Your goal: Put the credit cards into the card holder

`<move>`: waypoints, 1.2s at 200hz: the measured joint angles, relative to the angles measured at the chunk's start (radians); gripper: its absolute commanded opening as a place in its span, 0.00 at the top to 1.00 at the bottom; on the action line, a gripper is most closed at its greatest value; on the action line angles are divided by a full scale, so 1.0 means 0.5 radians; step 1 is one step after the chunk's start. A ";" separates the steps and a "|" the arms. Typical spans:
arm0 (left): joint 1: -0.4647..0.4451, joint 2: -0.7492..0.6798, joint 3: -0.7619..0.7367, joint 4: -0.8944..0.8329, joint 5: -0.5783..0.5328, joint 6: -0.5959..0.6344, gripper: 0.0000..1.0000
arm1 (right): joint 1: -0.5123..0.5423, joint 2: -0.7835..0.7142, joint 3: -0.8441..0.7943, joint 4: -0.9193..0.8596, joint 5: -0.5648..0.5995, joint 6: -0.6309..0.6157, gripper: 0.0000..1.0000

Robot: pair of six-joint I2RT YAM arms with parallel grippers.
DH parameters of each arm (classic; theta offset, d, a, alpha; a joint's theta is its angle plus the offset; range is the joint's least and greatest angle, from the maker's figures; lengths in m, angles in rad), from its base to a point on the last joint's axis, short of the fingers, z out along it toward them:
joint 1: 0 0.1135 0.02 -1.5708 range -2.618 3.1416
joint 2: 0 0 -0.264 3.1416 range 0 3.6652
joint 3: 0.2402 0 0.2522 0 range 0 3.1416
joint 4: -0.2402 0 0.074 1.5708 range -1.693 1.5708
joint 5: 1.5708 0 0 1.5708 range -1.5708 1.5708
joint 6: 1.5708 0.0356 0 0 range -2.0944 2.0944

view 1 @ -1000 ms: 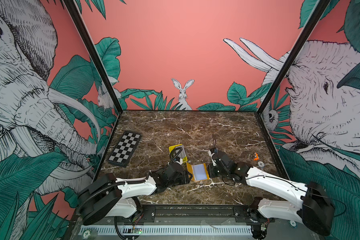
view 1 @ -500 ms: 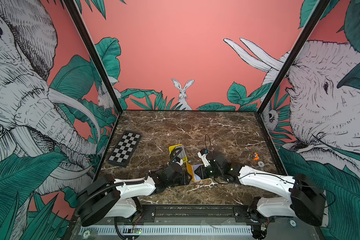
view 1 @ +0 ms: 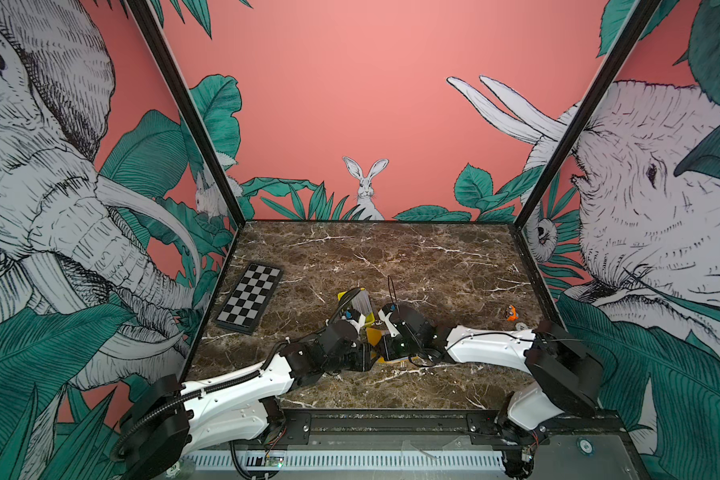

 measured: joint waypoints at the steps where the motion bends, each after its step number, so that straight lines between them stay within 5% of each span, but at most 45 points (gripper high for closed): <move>1: 0.001 0.001 0.002 0.001 0.001 0.002 0.63 | 0.000 0.002 0.001 0.000 0.002 0.001 0.86; 66: 0.024 0.409 0.030 0.179 -0.008 0.055 0.74 | 0.017 -0.023 -0.107 -0.011 0.153 0.100 0.90; 129: 0.032 0.616 0.029 0.388 -0.026 0.050 0.77 | -0.005 -0.261 -0.153 -0.102 0.287 0.123 0.91; 240: 0.040 0.814 -0.060 0.732 -0.044 -0.059 0.78 | -0.131 -0.181 -0.251 -0.108 0.291 0.117 0.92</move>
